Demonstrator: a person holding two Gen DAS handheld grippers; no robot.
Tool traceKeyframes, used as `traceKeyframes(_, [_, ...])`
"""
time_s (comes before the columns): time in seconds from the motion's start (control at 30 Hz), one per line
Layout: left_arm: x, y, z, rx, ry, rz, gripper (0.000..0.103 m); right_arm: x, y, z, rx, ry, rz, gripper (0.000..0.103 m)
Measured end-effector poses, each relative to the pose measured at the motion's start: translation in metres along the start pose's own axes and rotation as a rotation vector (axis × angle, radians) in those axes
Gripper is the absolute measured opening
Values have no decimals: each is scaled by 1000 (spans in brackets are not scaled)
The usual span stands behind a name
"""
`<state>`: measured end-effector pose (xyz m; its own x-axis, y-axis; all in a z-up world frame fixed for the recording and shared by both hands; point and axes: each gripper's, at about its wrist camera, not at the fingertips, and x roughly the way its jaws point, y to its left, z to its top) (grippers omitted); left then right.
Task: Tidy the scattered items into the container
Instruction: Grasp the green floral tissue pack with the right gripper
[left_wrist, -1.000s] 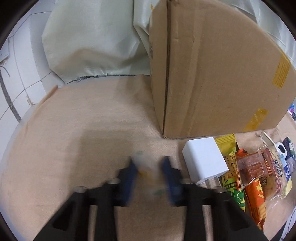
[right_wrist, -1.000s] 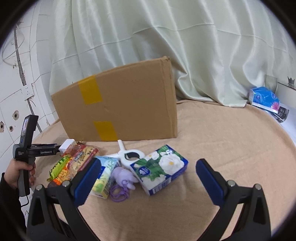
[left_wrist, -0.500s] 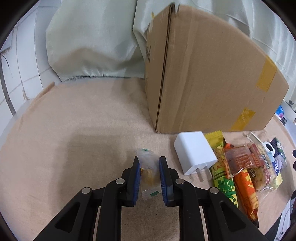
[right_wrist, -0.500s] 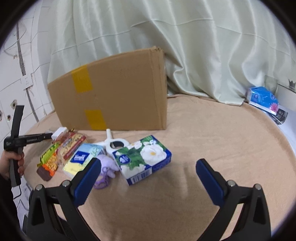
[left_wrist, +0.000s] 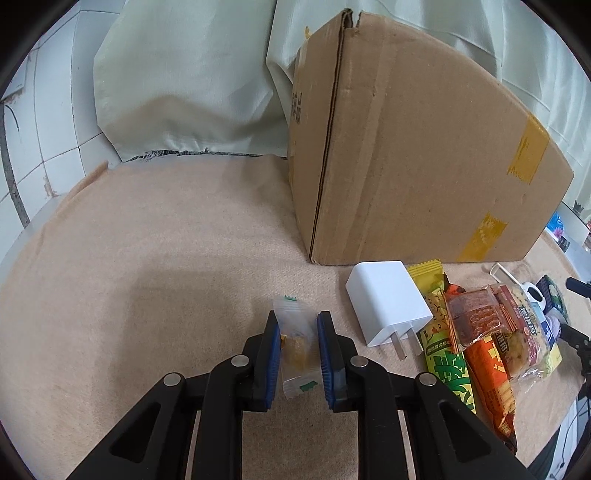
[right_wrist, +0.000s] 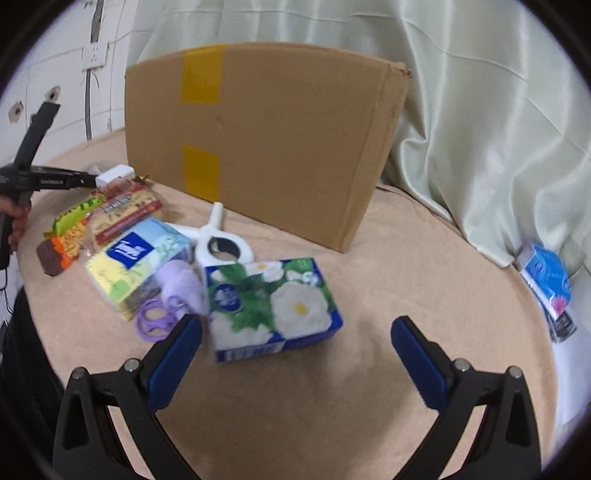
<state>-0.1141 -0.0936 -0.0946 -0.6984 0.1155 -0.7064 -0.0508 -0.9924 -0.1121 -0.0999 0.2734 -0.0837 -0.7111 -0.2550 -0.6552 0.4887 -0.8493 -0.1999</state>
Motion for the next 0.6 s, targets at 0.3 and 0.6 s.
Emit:
traceKeyframes(0.3, [0,0,1,7,-1,7,20,14,-3,7,-28,26,112,78])
traceKeyframes(0.6, [-17,-2,6,-9,-50,-5,20,-19,-4,10,112,-59,65,77])
